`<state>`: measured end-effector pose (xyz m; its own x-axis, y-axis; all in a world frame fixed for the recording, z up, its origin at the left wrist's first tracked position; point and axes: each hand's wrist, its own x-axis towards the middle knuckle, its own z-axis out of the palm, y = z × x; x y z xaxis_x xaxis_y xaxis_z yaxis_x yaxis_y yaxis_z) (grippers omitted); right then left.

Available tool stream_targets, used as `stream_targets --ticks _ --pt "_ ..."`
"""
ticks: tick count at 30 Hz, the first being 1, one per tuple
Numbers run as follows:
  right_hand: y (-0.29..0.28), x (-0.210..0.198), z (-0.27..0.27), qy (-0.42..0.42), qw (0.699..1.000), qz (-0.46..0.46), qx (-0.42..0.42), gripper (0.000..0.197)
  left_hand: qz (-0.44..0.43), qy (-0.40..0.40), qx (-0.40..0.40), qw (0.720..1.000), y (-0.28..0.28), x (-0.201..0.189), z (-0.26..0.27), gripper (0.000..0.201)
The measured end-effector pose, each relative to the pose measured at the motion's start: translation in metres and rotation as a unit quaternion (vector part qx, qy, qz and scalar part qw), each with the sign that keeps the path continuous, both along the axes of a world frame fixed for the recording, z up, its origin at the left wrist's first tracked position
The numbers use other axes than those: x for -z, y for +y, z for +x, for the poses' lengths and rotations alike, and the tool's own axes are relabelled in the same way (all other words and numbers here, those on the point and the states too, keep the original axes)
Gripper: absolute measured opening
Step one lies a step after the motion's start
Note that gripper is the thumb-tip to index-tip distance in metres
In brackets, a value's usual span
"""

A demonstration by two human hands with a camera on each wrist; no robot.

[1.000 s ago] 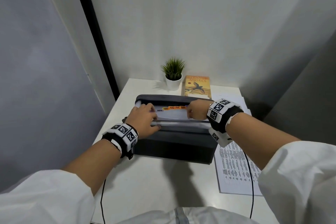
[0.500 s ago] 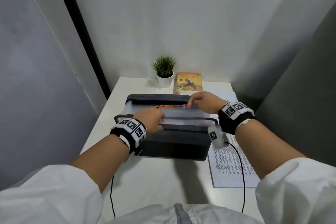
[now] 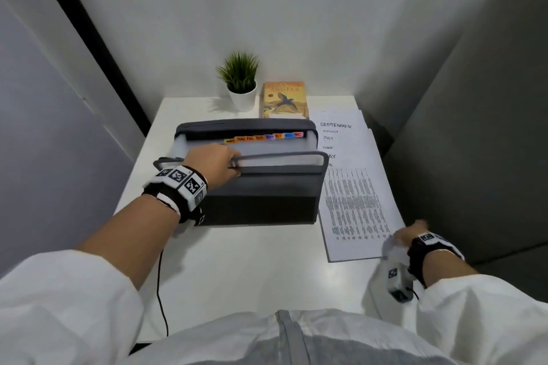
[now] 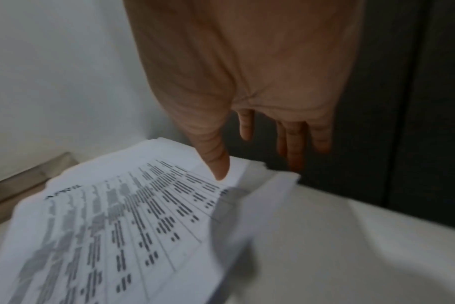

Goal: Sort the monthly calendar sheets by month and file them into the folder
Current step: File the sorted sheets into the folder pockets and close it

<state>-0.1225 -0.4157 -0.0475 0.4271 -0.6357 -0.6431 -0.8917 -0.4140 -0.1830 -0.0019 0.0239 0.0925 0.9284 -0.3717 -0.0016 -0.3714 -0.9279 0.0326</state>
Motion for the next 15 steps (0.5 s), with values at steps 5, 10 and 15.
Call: stream_targets --ticks 5,10,15 --pt "-0.011 0.006 -0.004 -0.041 0.996 0.062 0.046 0.048 0.003 0.003 -0.001 1.000 0.001 0.001 -0.002 0.007" --pt "-0.004 -0.005 0.000 -0.093 0.987 0.124 0.049 0.048 0.003 0.008 -0.003 1.000 0.002 -0.002 -0.004 0.008" --pt "0.016 -0.018 0.009 -0.033 0.995 0.077 -0.050 0.040 0.007 -0.001 0.000 1.000 0.001 -0.003 -0.007 0.007"
